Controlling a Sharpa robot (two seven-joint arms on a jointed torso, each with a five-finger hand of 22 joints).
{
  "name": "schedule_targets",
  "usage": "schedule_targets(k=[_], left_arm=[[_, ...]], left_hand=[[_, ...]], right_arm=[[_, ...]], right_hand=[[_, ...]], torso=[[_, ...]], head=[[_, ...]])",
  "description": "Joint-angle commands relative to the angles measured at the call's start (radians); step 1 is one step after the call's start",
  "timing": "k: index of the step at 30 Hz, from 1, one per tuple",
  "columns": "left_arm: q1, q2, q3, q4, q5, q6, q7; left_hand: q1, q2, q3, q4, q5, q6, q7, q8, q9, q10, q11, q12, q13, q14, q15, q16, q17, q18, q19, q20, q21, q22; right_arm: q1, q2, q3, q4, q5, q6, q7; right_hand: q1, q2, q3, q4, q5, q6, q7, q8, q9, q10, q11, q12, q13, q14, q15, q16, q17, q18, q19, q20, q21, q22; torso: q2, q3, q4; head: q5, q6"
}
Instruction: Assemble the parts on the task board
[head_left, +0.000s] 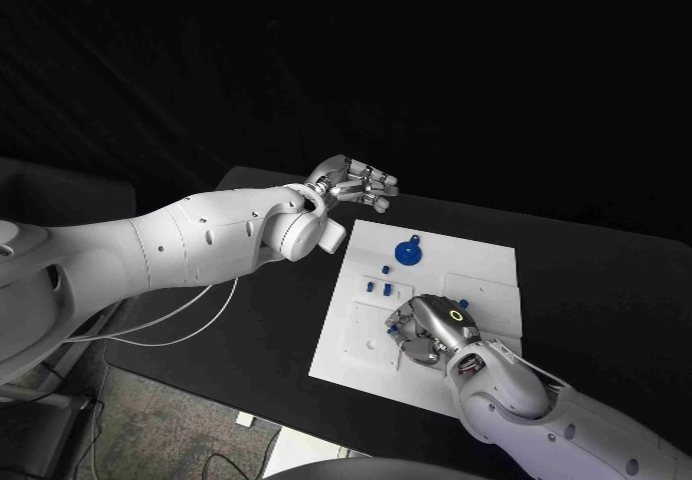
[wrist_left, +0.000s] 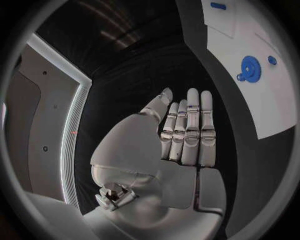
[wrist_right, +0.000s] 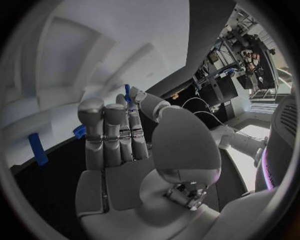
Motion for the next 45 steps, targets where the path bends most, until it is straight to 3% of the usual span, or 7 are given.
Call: schedule_targets(k=[1,14,25,43,45], left_arm=[[0.001,0.002,0.001,0.000,-0.003,0.011,0.005],[0.001,0.003,0.001,-0.002,-0.003,0.016,0.002],[0.001,0.003,0.001,-0.003,-0.003,0.020,-0.001],[0.001,0.005,0.001,-0.005,-0.003,0.022,-0.005],[0.001,0.005,0.001,-0.005,-0.003,0.023,-0.005]], left_hand=[[0.005,-0.005,0.005,0.000,0.004,-0.003,0.000,-0.001,0.000,-0.005,0.002,0.000,0.000,0.002,0.002,-0.004,-0.002,0.020,-0.009,0.001,-0.007,0.001],[0.005,-0.005,0.005,0.000,0.004,-0.003,0.000,-0.001,0.000,-0.005,0.002,0.000,0.000,0.002,0.002,-0.004,-0.002,0.020,-0.009,0.001,-0.007,0.001],[0.005,-0.006,0.004,0.002,0.003,-0.005,0.000,-0.001,0.000,-0.007,0.003,0.000,0.000,0.001,0.003,-0.004,-0.001,0.020,-0.009,0.002,-0.008,-0.001],[0.005,-0.005,0.004,0.003,0.003,-0.005,0.001,-0.001,0.000,-0.009,0.003,0.000,0.000,0.001,0.003,-0.004,-0.001,0.020,-0.009,0.002,-0.008,-0.003],[0.005,-0.005,0.004,0.003,0.003,-0.005,0.001,-0.001,0.000,-0.009,0.003,0.000,0.000,0.001,0.003,-0.004,-0.001,0.020,-0.009,0.002,-0.008,-0.003]], right_arm=[[-0.003,0.001,-0.004,-0.004,-0.044,0.014,-0.031],[-0.003,0.003,-0.005,0.005,-0.063,-0.036,-0.062],[-0.003,-0.005,-0.005,0.021,-0.064,-0.052,-0.066],[-0.003,-0.011,-0.005,0.024,-0.069,0.056,-0.060],[-0.003,-0.011,-0.005,0.022,-0.075,0.063,-0.062]], right_hand=[[0.003,0.004,0.001,-0.004,0.002,0.004,-0.001,0.006,-0.001,0.021,-0.012,0.006,0.002,0.001,-0.008,-0.004,0.000,0.013,0.051,-0.005,0.003,0.089],[0.002,0.002,0.006,-0.005,0.000,0.007,-0.002,0.006,-0.001,0.023,-0.013,0.006,0.002,0.001,-0.009,-0.001,0.003,0.013,0.052,-0.006,0.005,0.089],[0.001,0.000,0.008,-0.006,0.000,0.008,-0.002,0.006,-0.001,0.024,-0.013,0.006,0.002,0.001,-0.010,0.000,0.004,0.013,0.053,-0.007,0.008,0.089],[0.001,0.002,0.003,-0.006,-0.001,0.008,-0.002,0.006,-0.002,0.024,-0.013,0.006,0.002,0.001,-0.010,0.000,0.003,0.011,0.051,-0.007,0.009,0.090],[0.001,0.002,0.003,-0.006,-0.001,0.008,-0.002,0.006,-0.002,0.024,-0.013,0.006,0.002,0.001,-0.010,-0.001,0.003,0.011,0.051,-0.007,0.009,0.090]], torso=[[0.000,0.0000,0.0004],[0.000,0.0020,-0.0005],[0.000,0.0012,-0.0005],[0.000,-0.0008,-0.0009],[0.000,-0.0011,0.0000]], head=[[0.001,0.000],[0.001,-0.001],[0.000,-0.002],[-0.004,-0.004],[-0.012,-0.003]])
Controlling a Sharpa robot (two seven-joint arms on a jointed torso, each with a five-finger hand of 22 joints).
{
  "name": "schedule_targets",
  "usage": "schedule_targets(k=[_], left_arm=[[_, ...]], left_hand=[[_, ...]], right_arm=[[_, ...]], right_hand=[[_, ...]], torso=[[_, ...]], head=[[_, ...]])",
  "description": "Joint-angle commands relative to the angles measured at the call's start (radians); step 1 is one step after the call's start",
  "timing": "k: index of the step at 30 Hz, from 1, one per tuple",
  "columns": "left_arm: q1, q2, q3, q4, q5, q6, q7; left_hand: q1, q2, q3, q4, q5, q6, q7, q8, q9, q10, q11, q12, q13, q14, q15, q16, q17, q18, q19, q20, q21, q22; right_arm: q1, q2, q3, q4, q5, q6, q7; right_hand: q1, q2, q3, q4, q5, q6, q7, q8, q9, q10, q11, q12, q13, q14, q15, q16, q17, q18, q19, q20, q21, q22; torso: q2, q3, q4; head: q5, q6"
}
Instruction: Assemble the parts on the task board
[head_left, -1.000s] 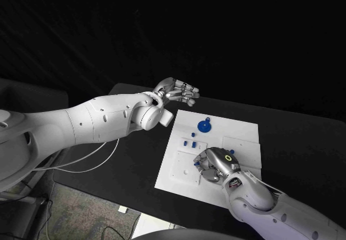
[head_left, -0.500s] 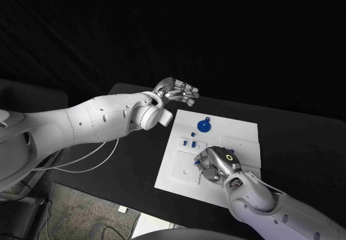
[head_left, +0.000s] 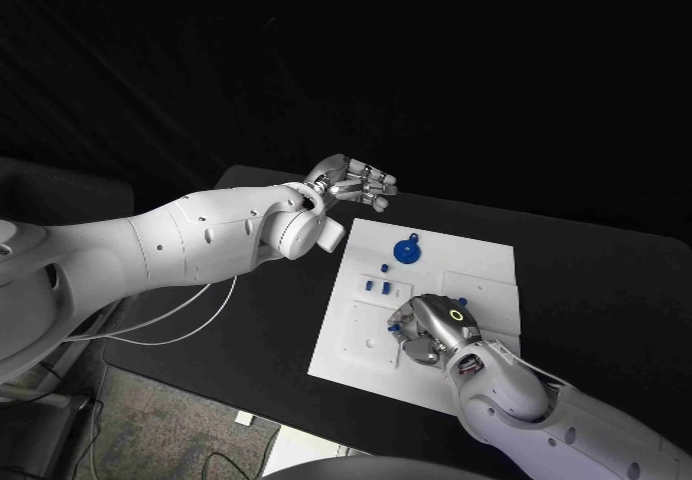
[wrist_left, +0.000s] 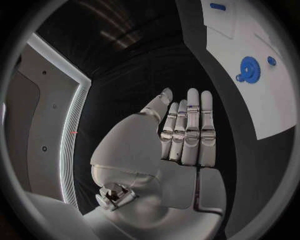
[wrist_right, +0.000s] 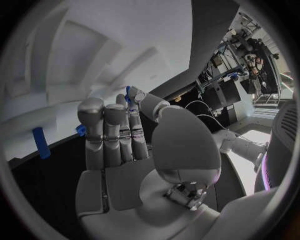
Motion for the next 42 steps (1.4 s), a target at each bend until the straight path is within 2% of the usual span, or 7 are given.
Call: schedule_targets(k=[1,12,16,27,34,39,42], left_arm=[[0.001,0.003,0.001,0.001,-0.002,0.015,0.003],[0.001,0.002,0.001,0.001,-0.003,0.012,0.005],[0.001,0.002,0.001,0.000,-0.003,0.012,0.006],[0.001,0.002,0.001,-0.001,-0.003,0.013,0.005],[0.001,0.003,0.001,-0.001,-0.003,0.013,0.004],[0.001,0.003,0.001,-0.001,-0.003,0.014,0.003],[0.001,0.004,0.001,-0.001,-0.003,0.015,0.003]], left_hand=[[0.005,-0.005,0.004,0.003,0.003,-0.005,0.001,-0.001,0.000,-0.005,0.000,0.000,0.000,0.001,0.003,-0.003,-0.001,0.020,-0.005,-0.002,-0.004,-0.001],[0.007,-0.005,0.004,0.004,0.005,-0.006,0.001,-0.001,0.000,-0.006,0.000,0.000,0.000,0.001,0.003,-0.003,-0.001,0.021,-0.004,-0.002,-0.004,-0.004],[0.007,-0.006,0.004,0.005,0.005,-0.007,0.001,-0.001,0.000,-0.005,0.000,0.000,0.000,0.001,0.003,-0.003,-0.001,0.021,-0.004,-0.002,-0.003,-0.003],[0.005,-0.006,0.003,0.007,0.005,-0.007,0.001,-0.001,0.000,-0.006,0.000,0.000,0.000,0.001,0.003,-0.003,-0.001,0.021,-0.004,-0.002,-0.003,-0.005],[0.005,-0.006,0.002,0.009,0.004,-0.008,0.001,-0.001,0.000,-0.007,0.000,0.000,0.000,0.001,0.003,-0.003,-0.001,0.021,-0.004,-0.001,-0.004,-0.007],[0.005,-0.006,0.002,0.009,0.004,-0.008,0.001,-0.001,0.000,-0.007,0.000,0.000,0.000,0.001,0.003,-0.003,-0.001,0.021,-0.004,-0.001,-0.004,-0.007],[0.004,-0.006,0.002,0.010,0.004,-0.007,0.000,-0.001,0.000,-0.007,0.000,0.000,0.000,0.001,0.004,-0.003,-0.001,0.021,-0.004,-0.001,-0.004,-0.009]], right_arm=[[-0.001,0.000,-0.001,-0.003,-0.026,0.056,-0.003],[-0.001,0.006,-0.001,-0.008,-0.046,0.048,-0.014],[-0.001,0.007,-0.001,-0.007,-0.052,0.037,-0.020],[-0.001,0.007,-0.001,-0.001,-0.064,0.024,-0.037],[-0.001,0.008,-0.001,0.006,-0.069,0.072,-0.048],[-0.001,0.013,-0.001,0.003,-0.074,0.097,-0.064],[0.000,0.015,-0.001,0.000,-0.079,0.110,-0.076]], right_hand=[[0.002,0.003,0.001,0.002,0.003,0.005,0.001,0.004,0.001,0.024,-0.013,0.005,0.001,0.000,-0.005,-0.001,0.001,0.017,0.051,-0.007,0.005,0.090],[0.002,0.003,-0.001,0.001,0.003,0.005,0.000,0.003,0.000,0.024,-0.013,0.005,0.001,-0.001,-0.005,-0.001,0.001,0.016,0.051,-0.007,0.005,0.090],[0.002,0.003,0.000,0.001,0.003,0.006,0.000,0.004,0.000,0.024,-0.013,0.005,0.001,0.000,-0.005,0.000,0.002,0.016,0.051,-0.007,0.005,0.090],[0.001,0.003,0.002,0.001,0.003,0.007,0.000,0.004,0.000,0.025,-0.014,0.005,0.001,0.000,-0.005,0.000,0.002,0.016,0.052,-0.007,0.006,0.090],[0.000,0.002,0.002,0.001,0.002,0.007,0.000,0.003,0.000,0.026,-0.014,0.005,0.001,0.000,-0.005,0.000,0.002,0.016,0.052,-0.008,0.007,0.090],[0.000,0.003,0.001,0.001,0.002,0.007,0.000,0.003,0.000,0.025,-0.014,0.005,0.001,-0.001,-0.005,-0.002,0.001,0.016,0.051,-0.007,0.005,0.090],[0.000,0.003,0.001,0.001,0.002,0.007,0.000,0.003,0.000,0.025,-0.014,0.005,0.001,-0.001,-0.005,-0.002,0.001,0.016,0.051,-0.007,0.005,0.090]], torso=[[0.000,-0.0008,0.0006],[0.000,0.0000,0.0004],[0.000,0.0001,0.0021],[0.001,0.0008,0.0008],[0.000,-0.0005,0.0013],[0.000,-0.0017,0.0008],[0.000,-0.0017,0.0011]], head=[[-0.009,0.002],[-0.006,0.002],[-0.004,0.000],[-0.003,-0.001],[-0.004,-0.003],[0.000,0.003],[-0.001,0.002]])
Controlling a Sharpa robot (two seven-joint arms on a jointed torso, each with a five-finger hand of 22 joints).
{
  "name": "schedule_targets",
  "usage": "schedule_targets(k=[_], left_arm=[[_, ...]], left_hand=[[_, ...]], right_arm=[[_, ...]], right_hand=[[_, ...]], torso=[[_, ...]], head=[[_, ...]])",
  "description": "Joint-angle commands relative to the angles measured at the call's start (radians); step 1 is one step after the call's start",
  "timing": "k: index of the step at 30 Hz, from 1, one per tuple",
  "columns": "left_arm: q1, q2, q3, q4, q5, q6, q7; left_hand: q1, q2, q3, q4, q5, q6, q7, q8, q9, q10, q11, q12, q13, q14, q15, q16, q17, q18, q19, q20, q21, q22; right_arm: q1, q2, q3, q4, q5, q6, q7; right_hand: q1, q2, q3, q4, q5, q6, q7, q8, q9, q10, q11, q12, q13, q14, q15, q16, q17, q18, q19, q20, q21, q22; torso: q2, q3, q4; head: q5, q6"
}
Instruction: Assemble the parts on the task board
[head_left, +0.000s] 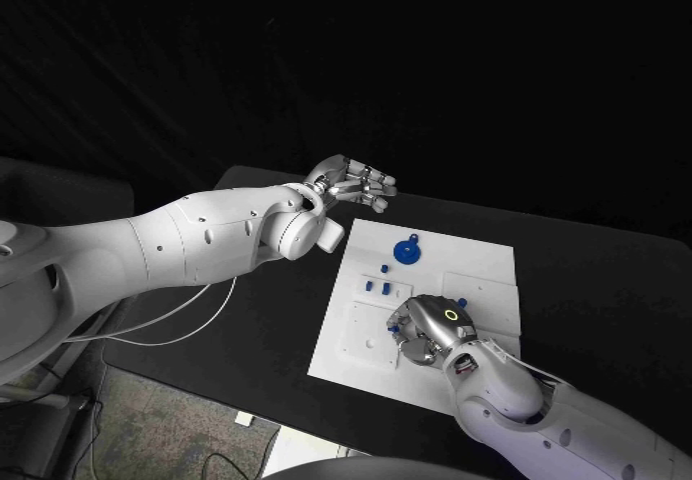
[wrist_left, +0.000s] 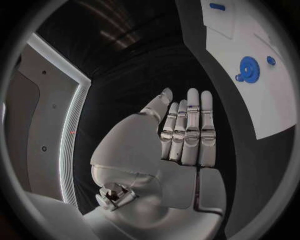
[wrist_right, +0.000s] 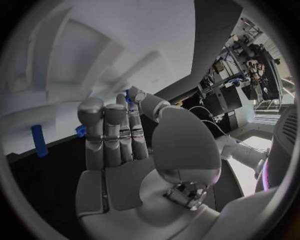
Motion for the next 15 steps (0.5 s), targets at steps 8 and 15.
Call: schedule_targets(k=[8,15], left_arm=[[0.001,0.005,0.001,0.001,-0.002,0.015,0.003],[0.001,0.006,0.001,0.000,-0.002,0.016,0.002]], left_hand=[[0.003,-0.006,-0.001,0.010,0.004,-0.007,0.000,-0.001,0.000,-0.008,0.000,0.000,0.000,0.001,0.004,-0.003,-0.001,0.021,-0.003,-0.001,-0.005,-0.006],[0.003,-0.006,-0.001,0.010,0.004,-0.007,0.000,-0.001,0.000,-0.008,0.000,0.000,0.000,0.001,0.004,-0.003,-0.001,0.021,-0.003,-0.001,-0.005,-0.006]], right_arm=[[0.005,0.011,-0.003,-0.004,-0.027,0.083,-0.042],[0.007,0.016,-0.003,-0.001,-0.027,0.084,-0.045]], right_hand=[[0.005,0.009,0.001,0.001,0.003,0.010,0.000,0.006,0.001,0.024,-0.015,0.003,0.000,-0.001,-0.005,-0.004,-0.002,0.019,0.050,-0.007,0.003,0.089],[0.004,0.010,-0.001,0.000,0.003,0.010,0.000,0.006,0.001,0.023,-0.015,0.003,0.000,-0.001,-0.005,-0.007,-0.004,0.018,0.050,-0.008,0.000,0.088]], torso=[[0.000,-0.0015,0.0007],[0.000,-0.0006,-0.0009]], head=[[0.002,-0.003],[0.004,-0.003]])
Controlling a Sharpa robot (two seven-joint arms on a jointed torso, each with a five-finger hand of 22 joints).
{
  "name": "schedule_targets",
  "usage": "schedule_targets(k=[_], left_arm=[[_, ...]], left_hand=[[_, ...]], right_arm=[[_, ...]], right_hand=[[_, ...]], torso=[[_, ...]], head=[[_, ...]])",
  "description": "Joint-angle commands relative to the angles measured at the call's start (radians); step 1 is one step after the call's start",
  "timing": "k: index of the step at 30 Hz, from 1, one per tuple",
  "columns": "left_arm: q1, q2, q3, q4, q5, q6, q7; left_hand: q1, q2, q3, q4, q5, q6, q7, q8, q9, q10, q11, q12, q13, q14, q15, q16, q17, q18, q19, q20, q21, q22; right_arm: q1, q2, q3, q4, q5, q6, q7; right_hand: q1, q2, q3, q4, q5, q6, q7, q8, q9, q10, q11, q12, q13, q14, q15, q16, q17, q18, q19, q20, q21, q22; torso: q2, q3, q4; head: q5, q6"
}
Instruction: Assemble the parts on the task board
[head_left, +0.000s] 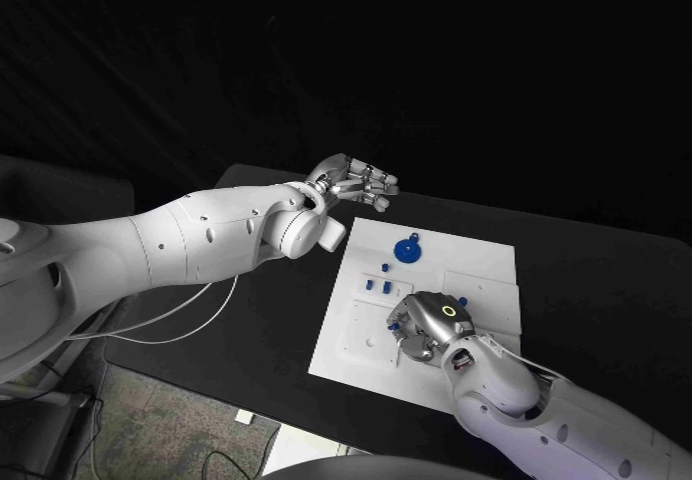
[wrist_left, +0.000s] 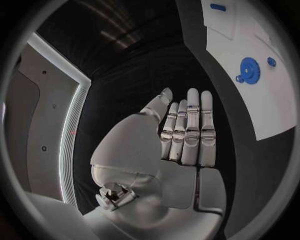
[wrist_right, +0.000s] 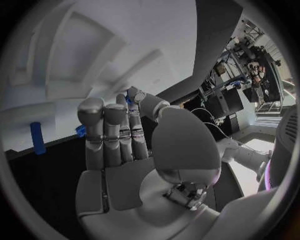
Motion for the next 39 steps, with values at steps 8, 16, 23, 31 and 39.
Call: schedule_targets(k=[8,16,23,31,39], left_arm=[[0.001,0.004,0.001,0.000,-0.002,0.016,0.003],[0.001,0.004,0.001,-0.003,-0.002,0.016,0.003],[0.001,0.006,0.001,-0.004,-0.002,0.016,0.003],[0.001,0.006,0.001,-0.004,-0.002,0.017,0.002],[0.001,0.007,0.001,-0.005,-0.002,0.020,0.000]], left_hand=[[0.003,-0.006,0.002,0.007,0.004,-0.007,0.000,-0.001,0.000,-0.008,0.000,0.000,0.000,0.001,0.004,-0.003,-0.001,0.021,-0.003,-0.001,-0.005,-0.001],[0.003,-0.006,0.002,0.007,0.004,-0.007,0.000,-0.001,0.000,-0.008,0.000,0.000,0.000,0.001,0.004,-0.003,-0.001,0.021,-0.003,-0.001,-0.005,-0.001],[0.006,-0.008,0.001,0.012,0.004,-0.009,0.001,-0.001,0.000,-0.009,0.001,0.000,0.000,0.001,0.004,-0.002,-0.001,0.021,-0.001,-0.001,-0.004,-0.014],[0.006,-0.008,0.001,0.012,0.004,-0.009,0.001,-0.001,0.000,-0.009,0.001,0.000,0.000,0.001,0.004,-0.002,-0.001,0.021,-0.001,-0.001,-0.004,-0.014],[0.006,-0.008,0.001,0.012,0.004,-0.009,0.001,-0.001,0.000,-0.009,0.001,0.000,0.000,0.001,0.004,-0.002,-0.001,0.021,-0.001,-0.001,-0.004,-0.014]], right_arm=[[-0.001,0.009,-0.003,0.000,0.004,0.057,-0.002],[0.003,0.013,-0.003,-0.005,0.028,0.066,0.018],[0.005,0.018,-0.003,-0.007,0.035,0.063,0.027],[0.009,0.022,-0.003,-0.017,0.034,0.083,0.021],[0.013,0.023,-0.004,-0.027,0.043,0.088,0.016]], right_hand=[[0.000,0.007,-0.001,0.001,0.003,0.007,0.003,0.005,0.001,0.024,-0.015,0.003,0.000,-0.001,-0.005,-0.008,-0.001,0.018,0.050,-0.008,-0.001,0.088],[-0.002,0.009,-0.007,0.000,0.003,0.006,0.004,0.005,0.000,0.022,-0.015,0.003,0.000,-0.001,-0.005,-0.011,-0.002,0.019,0.050,-0.008,-0.006,0.087],[-0.001,0.009,-0.009,-0.001,0.003,0.006,0.003,0.005,0.000,0.021,-0.015,0.003,0.000,-0.001,-0.005,-0.012,-0.003,0.019,0.050,-0.008,-0.010,0.087],[-0.002,0.012,-0.014,-0.001,0.003,0.003,0.005,0.004,-0.003,0.017,-0.014,0.003,0.000,-0.002,-0.004,-0.017,-0.005,0.020,0.048,-0.007,-0.019,0.085],[-0.021,0.004,-0.021,0.011,0.022,-0.044,0.018,0.002,-0.017,-0.031,0.000,0.002,-0.003,-0.003,0.005,-0.023,-0.011,0.024,0.047,0.000,-0.035,0.082]], torso=[[0.000,0.0018,-0.0003],[0.001,0.0024,-0.0004],[0.001,0.0027,-0.0004],[0.001,0.0022,-0.0015],[0.001,0.0030,-0.0015]], head=[[0.001,-0.003],[0.001,-0.003],[0.001,-0.002],[0.001,-0.004],[0.000,-0.004]])
